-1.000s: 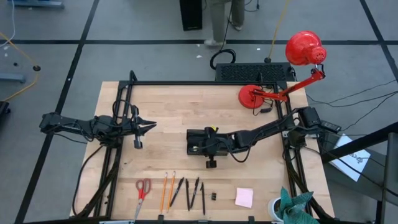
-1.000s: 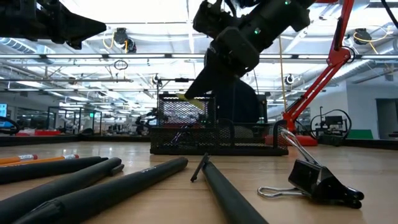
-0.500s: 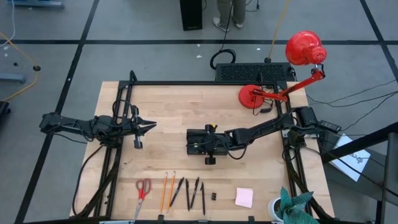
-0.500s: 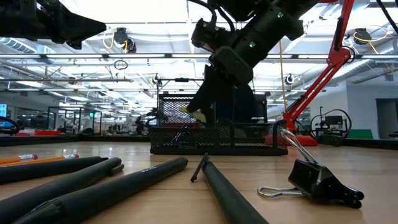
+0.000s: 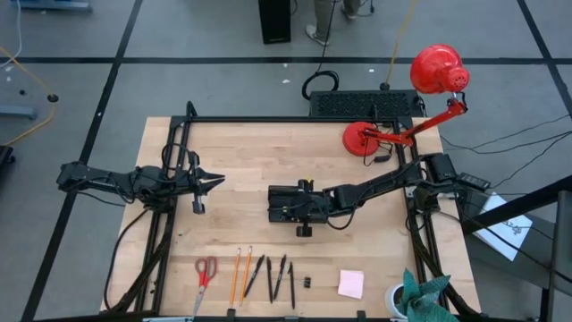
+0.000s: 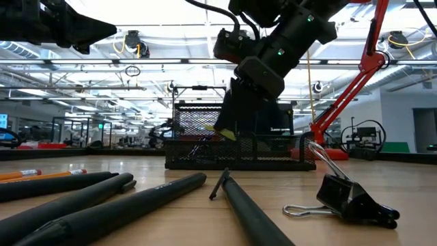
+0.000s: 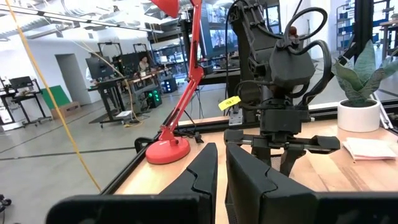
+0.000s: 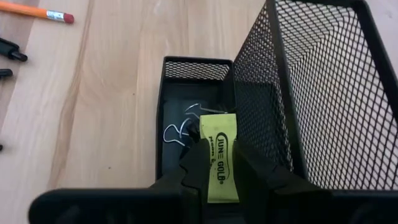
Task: Pick and place office supplies into organizer
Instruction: Put the green eraser into the desk organizer, then put the black binder clip into the desk organizer
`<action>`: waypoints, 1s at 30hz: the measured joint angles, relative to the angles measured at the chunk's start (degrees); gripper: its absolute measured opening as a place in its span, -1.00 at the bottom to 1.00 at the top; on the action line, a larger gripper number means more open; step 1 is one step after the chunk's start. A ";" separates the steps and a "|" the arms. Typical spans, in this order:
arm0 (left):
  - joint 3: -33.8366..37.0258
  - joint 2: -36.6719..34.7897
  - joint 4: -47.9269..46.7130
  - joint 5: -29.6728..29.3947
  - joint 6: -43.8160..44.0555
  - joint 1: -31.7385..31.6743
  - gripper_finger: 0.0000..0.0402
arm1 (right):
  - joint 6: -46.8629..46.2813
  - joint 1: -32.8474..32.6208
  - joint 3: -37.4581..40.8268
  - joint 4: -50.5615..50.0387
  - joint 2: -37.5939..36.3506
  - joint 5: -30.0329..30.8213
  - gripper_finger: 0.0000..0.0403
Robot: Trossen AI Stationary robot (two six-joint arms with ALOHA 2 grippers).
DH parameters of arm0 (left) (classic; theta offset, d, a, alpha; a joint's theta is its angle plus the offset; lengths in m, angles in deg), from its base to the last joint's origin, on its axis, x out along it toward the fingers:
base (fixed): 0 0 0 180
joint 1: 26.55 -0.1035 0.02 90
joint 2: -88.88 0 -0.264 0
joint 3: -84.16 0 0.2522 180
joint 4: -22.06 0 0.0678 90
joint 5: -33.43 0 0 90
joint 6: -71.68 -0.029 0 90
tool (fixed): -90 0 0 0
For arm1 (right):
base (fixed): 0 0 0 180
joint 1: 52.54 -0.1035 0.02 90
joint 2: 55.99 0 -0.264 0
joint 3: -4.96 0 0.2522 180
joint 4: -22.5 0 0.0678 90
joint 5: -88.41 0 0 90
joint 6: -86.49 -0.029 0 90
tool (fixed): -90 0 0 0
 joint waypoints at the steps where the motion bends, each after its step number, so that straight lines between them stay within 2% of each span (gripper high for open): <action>1: 0.00 -0.01 0.03 0.00 0.03 0.00 -0.79 | -0.19 0.00 0.00 -0.31 0.00 -0.02 -0.74; 8: 0.00 0.00 0.04 0.00 0.02 0.00 -0.79 | -0.24 0.00 0.00 -0.59 0.00 -0.10 -0.71; 23: 0.00 0.00 0.04 0.00 0.09 0.00 -0.79 | -2.58 -0.02 0.00 2.03 0.00 -0.19 -0.34; 30: 0.00 -0.02 0.04 0.00 0.02 0.00 -0.79 | 0.44 -0.75 0.00 7.39 -1.61 -1.99 -0.34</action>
